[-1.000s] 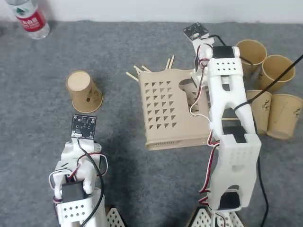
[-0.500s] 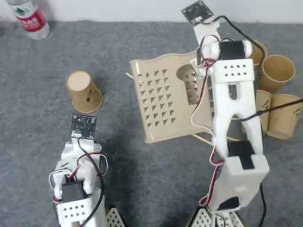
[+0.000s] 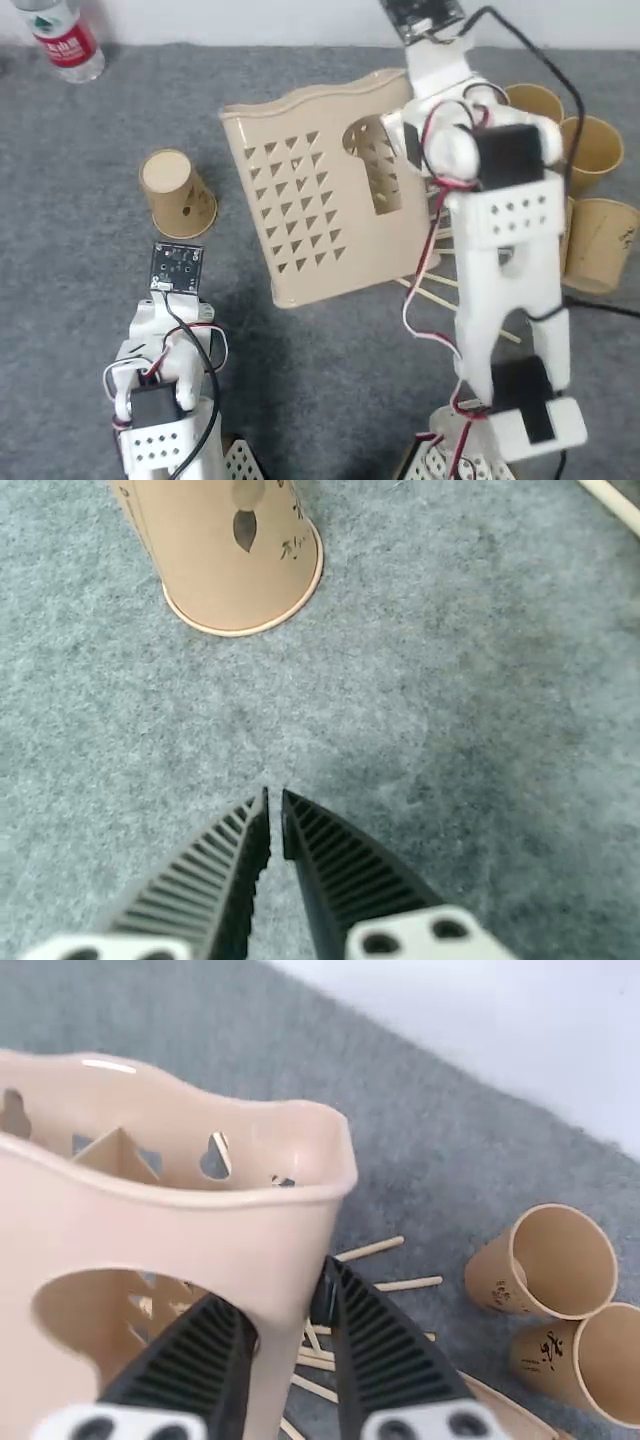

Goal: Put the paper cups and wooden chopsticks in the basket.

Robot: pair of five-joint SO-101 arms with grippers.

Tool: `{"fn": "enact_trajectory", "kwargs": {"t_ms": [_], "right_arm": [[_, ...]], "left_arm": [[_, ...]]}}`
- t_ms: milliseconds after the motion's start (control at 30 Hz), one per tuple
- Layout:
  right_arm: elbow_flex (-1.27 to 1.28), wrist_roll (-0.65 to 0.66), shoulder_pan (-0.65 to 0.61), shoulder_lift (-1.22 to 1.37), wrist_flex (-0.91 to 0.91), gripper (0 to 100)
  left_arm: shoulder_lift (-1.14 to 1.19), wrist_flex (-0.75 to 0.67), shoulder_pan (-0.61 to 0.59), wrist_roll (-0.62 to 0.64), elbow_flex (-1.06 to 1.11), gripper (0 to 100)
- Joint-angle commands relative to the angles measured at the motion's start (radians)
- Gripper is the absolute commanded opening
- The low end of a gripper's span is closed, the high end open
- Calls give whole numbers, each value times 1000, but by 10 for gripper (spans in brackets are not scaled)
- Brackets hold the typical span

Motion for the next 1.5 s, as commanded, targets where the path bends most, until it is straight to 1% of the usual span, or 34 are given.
{"fn": "enact_trajectory", "kwargs": {"t_ms": [0,233,533,667,867,967,1067,1133,1367,1467], "right_arm": [[-41,-71,-7,-102,1,7],[-41,-166,-7,-182,16,7],[-41,-169,-7,-203,93,7],[-41,-170,-10,-254,102,7],[-40,-170,-81,-380,162,7],[-15,-170,-87,-424,162,7],[110,-170,-87,-475,140,7],[239,-170,-87,-533,81,7],[769,-166,-87,-897,-251,7],[961,-166,-85,-1026,-361,6]], "left_arm": [[-9,-23,-5,-11,-4,22],[-9,-23,-5,-11,-4,22],[-9,-23,-5,-11,-4,22],[-9,-23,-5,-11,-4,22],[-9,-23,-5,-11,-4,22],[-9,-23,-5,-11,-4,22],[-8,-23,-5,-11,-4,22],[-8,-23,-5,-11,-4,21],[-8,-21,-5,-11,-4,21],[-8,-21,-5,-11,-4,21]]}}
